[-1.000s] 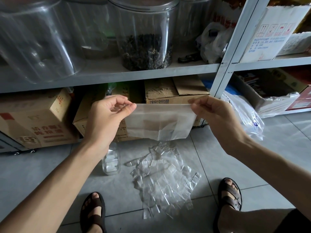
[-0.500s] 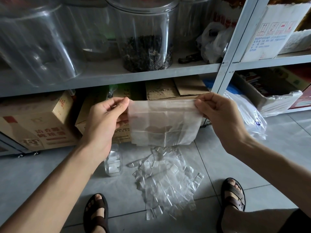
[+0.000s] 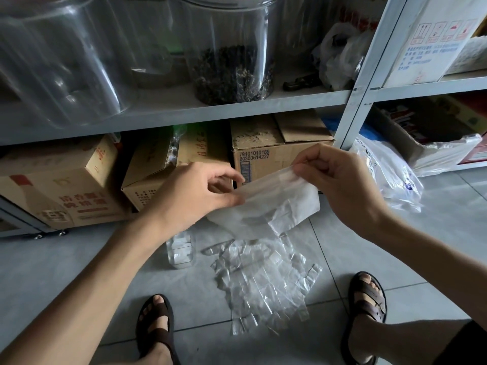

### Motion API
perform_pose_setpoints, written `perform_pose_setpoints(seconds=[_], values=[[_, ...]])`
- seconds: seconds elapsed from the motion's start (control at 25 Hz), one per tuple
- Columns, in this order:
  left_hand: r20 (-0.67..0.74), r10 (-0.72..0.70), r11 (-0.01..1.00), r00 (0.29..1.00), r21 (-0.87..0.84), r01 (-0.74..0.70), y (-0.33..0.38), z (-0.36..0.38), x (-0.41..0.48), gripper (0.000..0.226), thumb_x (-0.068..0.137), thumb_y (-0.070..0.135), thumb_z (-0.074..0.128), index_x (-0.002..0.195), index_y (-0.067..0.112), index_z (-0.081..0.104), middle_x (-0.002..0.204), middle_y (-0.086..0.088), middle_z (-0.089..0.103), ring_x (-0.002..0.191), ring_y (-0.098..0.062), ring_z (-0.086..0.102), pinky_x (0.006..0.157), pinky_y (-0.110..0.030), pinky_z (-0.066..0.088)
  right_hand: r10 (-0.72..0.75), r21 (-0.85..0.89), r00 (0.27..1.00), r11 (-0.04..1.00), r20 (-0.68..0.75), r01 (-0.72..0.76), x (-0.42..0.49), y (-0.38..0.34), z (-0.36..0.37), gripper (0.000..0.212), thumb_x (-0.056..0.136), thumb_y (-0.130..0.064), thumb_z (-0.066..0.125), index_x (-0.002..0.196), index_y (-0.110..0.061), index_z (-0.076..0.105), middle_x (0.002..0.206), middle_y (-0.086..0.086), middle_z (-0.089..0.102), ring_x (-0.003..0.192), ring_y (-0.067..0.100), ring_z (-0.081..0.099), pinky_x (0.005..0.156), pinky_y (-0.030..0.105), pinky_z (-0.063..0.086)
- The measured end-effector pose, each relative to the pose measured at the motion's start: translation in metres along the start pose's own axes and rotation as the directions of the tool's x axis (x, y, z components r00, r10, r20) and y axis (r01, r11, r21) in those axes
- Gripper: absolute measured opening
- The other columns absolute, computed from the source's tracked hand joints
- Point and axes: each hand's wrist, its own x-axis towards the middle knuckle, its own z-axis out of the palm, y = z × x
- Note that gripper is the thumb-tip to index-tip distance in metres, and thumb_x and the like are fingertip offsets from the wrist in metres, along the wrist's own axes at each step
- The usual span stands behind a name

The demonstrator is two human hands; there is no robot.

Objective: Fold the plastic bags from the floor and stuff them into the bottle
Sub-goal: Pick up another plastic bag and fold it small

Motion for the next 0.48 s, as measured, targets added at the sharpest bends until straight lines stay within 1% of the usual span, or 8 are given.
perform_pose_setpoints(seconds=[0.08,0.12,0.2,0.28,0.36,0.4,0.48], values=[[0.041,0.037,0.999,0.998,-0.016,-0.036,0.001,0.005,0.0,0.045,0.074,0.03,0.085,0.115,0.04,0.069,0.09,0.019,0.074,0.088,0.0,0.07,0.087,-0.037,0.058,-0.022,-0.02,0.999,1.0,0.034,0.022,-0.002,-0.001,0.002,0.018,0.089,-0.008,0.07,0.085,-0.025,0.07,0.08,-0.013,0.071,0.077,0.003,0.066,0.074,0.016,0.047],[0.05,0.065,0.998,0.997,-0.011,-0.065,0.002,0.007,-0.001,0.052,0.075,0.027,0.085,0.121,0.041,0.065,0.091,0.019,0.074,0.089,0.0,0.07,0.088,-0.036,0.057,-0.031,-0.027,0.999,0.999,0.044,0.033,-0.002,-0.001,0.003,0.019,0.089,-0.007,0.07,0.085,-0.026,0.069,0.08,-0.015,0.071,0.077,0.001,0.066,0.074,0.014,0.046],[0.054,0.145,0.988,0.988,0.036,-0.147,0.006,0.01,-0.003,0.058,0.076,0.023,0.084,0.126,0.04,0.06,0.091,0.019,0.075,0.088,0.002,0.07,0.086,-0.028,0.056,-0.042,-0.035,0.998,0.998,0.046,0.044,-0.001,-0.002,0.003,0.019,0.089,-0.007,0.07,0.084,-0.026,0.069,0.079,-0.016,0.07,0.076,0.0,0.065,0.073,0.012,0.045],[0.055,0.261,0.958,0.964,0.104,-0.266,0.009,0.012,-0.005,0.054,0.077,0.022,0.083,0.123,0.037,0.059,0.088,0.015,0.074,0.084,0.001,0.07,0.078,-0.023,0.058,-0.036,-0.022,0.998,0.999,0.042,0.037,0.0,0.0,0.003,0.019,0.089,-0.007,0.07,0.085,-0.025,0.07,0.079,-0.014,0.07,0.076,0.001,0.065,0.073,0.014,0.046],[0.067,0.355,0.915,0.932,0.181,-0.361,0.009,0.013,-0.006,0.047,0.077,0.02,0.083,0.117,0.033,0.062,0.085,0.013,0.072,0.078,-0.001,0.07,0.072,-0.022,0.059,-0.019,-0.012,0.999,1.0,0.044,0.019,0.001,0.001,0.003,0.018,0.089,-0.008,0.07,0.085,-0.025,0.07,0.078,-0.013,0.071,0.074,0.001,0.064,0.072,0.015,0.045],[0.071,0.375,0.902,0.924,0.2,-0.382,0.008,0.014,-0.006,0.042,0.076,0.017,0.084,0.112,0.031,0.066,0.084,0.013,0.072,0.077,0.0,0.07,0.072,-0.02,0.058,-0.008,0.0,0.999,1.0,0.048,0.008,0.001,0.001,0.004,0.018,0.089,-0.008,0.07,0.084,-0.025,0.07,0.078,-0.013,0.07,0.073,0.0,0.063,0.071,0.014,0.045],[0.074,0.377,0.904,0.923,0.187,-0.384,0.008,0.014,-0.006,0.03,0.077,0.012,0.084,0.101,0.028,0.075,0.084,0.015,0.074,0.078,0.005,0.069,0.074,-0.012,0.053,0.011,0.03,0.998,0.999,0.059,-0.013,0.002,0.001,0.006,0.019,0.09,-0.008,0.069,0.085,-0.026,0.07,0.079,-0.013,0.071,0.074,0.0,0.064,0.071,0.013,0.045]])
